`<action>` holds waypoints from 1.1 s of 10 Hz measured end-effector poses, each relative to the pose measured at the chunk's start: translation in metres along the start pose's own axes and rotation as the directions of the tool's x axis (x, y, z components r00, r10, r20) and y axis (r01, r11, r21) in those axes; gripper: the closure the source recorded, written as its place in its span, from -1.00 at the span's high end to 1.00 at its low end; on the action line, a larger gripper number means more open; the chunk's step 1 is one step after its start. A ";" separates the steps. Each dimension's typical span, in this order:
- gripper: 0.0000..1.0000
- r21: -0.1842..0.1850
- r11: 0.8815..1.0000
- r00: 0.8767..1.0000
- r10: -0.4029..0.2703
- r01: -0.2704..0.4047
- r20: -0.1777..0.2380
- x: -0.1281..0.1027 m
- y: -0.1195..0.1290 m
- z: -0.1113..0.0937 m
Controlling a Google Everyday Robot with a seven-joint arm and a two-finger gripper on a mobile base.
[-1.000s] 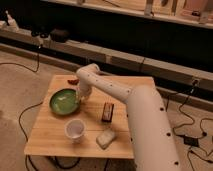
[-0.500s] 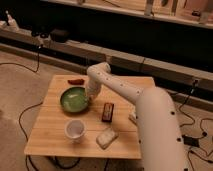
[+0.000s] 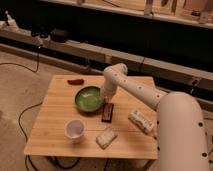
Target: Drag the ceramic bowl in a circle
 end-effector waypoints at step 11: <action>-1.00 0.015 0.983 0.983 -0.186 0.186 -0.006 0.005 -0.099 0.021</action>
